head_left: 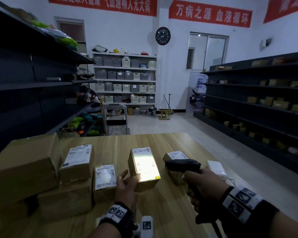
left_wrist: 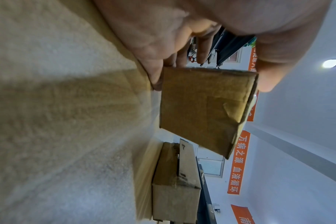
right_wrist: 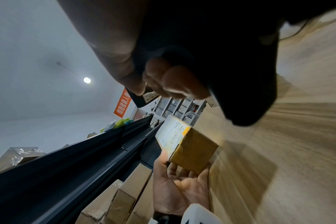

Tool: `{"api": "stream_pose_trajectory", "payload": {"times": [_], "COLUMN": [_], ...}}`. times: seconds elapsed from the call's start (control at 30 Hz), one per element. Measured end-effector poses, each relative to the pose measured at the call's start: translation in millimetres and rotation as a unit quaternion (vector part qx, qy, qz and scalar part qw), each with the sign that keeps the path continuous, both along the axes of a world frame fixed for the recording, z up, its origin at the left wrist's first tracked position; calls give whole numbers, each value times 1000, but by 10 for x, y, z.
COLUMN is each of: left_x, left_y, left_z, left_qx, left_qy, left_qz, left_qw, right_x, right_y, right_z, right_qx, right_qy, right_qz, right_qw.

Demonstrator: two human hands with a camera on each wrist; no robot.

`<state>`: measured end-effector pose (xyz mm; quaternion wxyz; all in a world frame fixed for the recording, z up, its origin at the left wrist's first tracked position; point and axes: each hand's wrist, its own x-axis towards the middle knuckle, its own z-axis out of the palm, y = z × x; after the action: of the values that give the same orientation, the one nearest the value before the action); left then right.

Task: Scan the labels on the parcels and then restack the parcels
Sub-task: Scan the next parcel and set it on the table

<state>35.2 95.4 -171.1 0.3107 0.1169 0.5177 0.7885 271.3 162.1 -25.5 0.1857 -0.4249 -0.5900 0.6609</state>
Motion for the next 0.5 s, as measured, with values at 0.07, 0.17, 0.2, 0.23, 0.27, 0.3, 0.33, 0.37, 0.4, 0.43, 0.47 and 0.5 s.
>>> {"api": "stream_pose_trajectory", "payload": {"times": [0.07, 0.17, 0.2, 0.23, 0.27, 0.3, 0.33, 0.37, 0.4, 0.43, 0.47, 0.5], "left_x": [-16, -31, -33, -26, -32, -28, -23, -16, -3, 3, 18, 18], "left_y": [-12, -8, -4, -3, 5, 10, 12, 19, 19, 25, 23, 29], "left_z": [-7, 12, 15, 20, 8, 4, 6, 11, 24, 20, 31, 19], "left_qx": [0, -1, -3, -3, -2, 2, 6, 11, 15, 19, 22, 25], "left_qy": [17, 20, 19, 14, 11, 7, 2, -6, -12, -14, -14, -14], "left_qz": [-5, -19, -23, -23, -24, -23, -22, -16, -14, -10, -8, -5], "left_qw": [1000, 1000, 1000, 1000, 1000, 1000, 1000, 1000, 1000, 1000, 1000, 1000], "right_x": [5, 11, 16, 18, 17, 15, 9, 3, -3, -8, -13, -15], "right_y": [-4, -3, -4, -2, -2, 2, 5, 9, 19, 29, 37, 42], "right_z": [2, 21, 27, 28, 31, 32, 33, 30, 22, 7, -4, -18], "right_qx": [7, 11, 12, 13, 13, 8, -2, -12, -19, -20, -20, -21], "right_qy": [-1, 0, 0, -1, -1, -1, -1, -1, 2, 5, 8, 11], "right_qz": [3, 4, 2, 1, 2, 3, 3, 3, 3, 2, 2, 3], "right_qw": [1000, 1000, 1000, 1000, 1000, 1000, 1000, 1000, 1000, 1000, 1000, 1000]}}
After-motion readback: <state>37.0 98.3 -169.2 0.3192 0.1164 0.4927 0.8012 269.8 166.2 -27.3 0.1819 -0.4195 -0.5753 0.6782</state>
